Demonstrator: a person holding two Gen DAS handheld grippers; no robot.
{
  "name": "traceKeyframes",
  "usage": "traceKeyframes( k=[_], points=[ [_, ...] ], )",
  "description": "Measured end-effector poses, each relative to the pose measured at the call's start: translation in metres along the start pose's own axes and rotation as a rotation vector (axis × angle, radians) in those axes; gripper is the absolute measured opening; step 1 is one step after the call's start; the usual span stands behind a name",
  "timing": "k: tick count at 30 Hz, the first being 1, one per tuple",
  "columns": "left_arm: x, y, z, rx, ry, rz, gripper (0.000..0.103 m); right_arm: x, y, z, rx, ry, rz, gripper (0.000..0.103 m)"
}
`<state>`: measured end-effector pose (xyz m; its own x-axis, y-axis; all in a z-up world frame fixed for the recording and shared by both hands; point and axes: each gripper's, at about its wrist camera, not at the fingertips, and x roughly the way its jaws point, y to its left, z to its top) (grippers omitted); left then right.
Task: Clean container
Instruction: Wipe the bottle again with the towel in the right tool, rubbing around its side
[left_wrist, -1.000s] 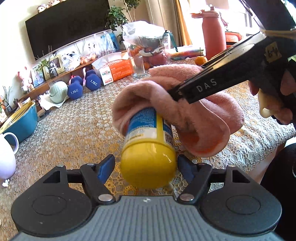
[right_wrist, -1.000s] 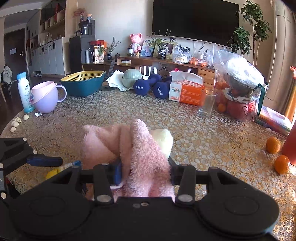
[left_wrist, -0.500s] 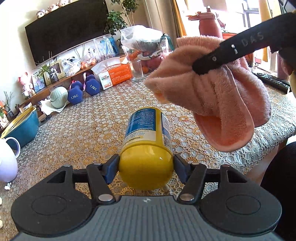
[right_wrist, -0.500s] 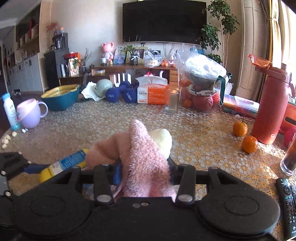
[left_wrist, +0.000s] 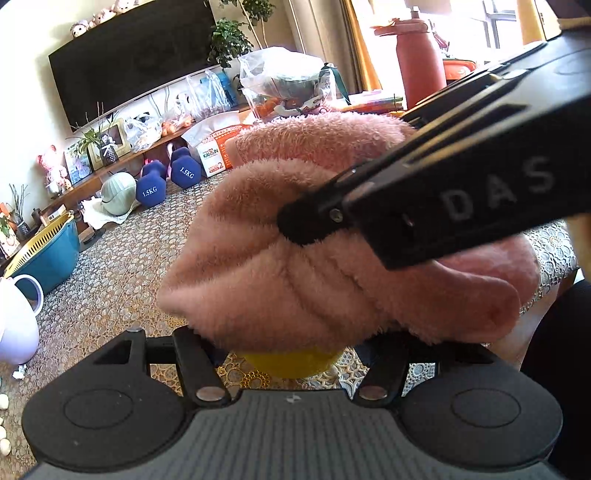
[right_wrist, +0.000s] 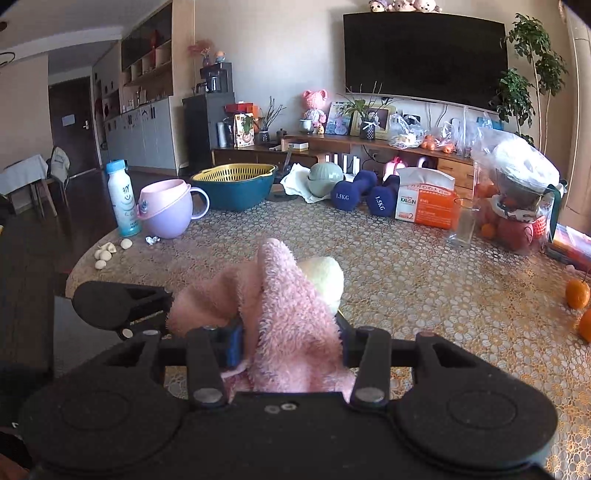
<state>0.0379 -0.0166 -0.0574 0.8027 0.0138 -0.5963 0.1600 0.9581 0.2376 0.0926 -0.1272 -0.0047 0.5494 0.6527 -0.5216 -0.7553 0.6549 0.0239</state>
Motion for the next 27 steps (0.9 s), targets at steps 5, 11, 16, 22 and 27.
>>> traceKeyframes(
  k=[5,11,16,22,27],
  points=[
    [0.000,0.002,0.000,-0.010,-0.001,-0.007,0.063,0.013,-0.016,0.007,-0.006,0.014,-0.065,0.044],
    [0.002,0.007,-0.001,-0.032,-0.001,-0.023,0.063,0.033,-0.039,0.013,0.006,0.036,-0.136,0.044],
    [0.001,0.009,-0.002,-0.041,-0.004,-0.034,0.063,0.053,-0.058,0.008,0.046,0.092,-0.186,0.044],
    [0.000,0.008,-0.004,-0.047,0.004,-0.033,0.063,0.065,-0.059,-0.013,0.003,0.182,-0.216,0.044],
    [-0.006,0.006,-0.001,-0.029,-0.022,-0.010,0.062,0.041,-0.062,-0.009,-0.043,0.148,-0.238,0.044]
  ],
)
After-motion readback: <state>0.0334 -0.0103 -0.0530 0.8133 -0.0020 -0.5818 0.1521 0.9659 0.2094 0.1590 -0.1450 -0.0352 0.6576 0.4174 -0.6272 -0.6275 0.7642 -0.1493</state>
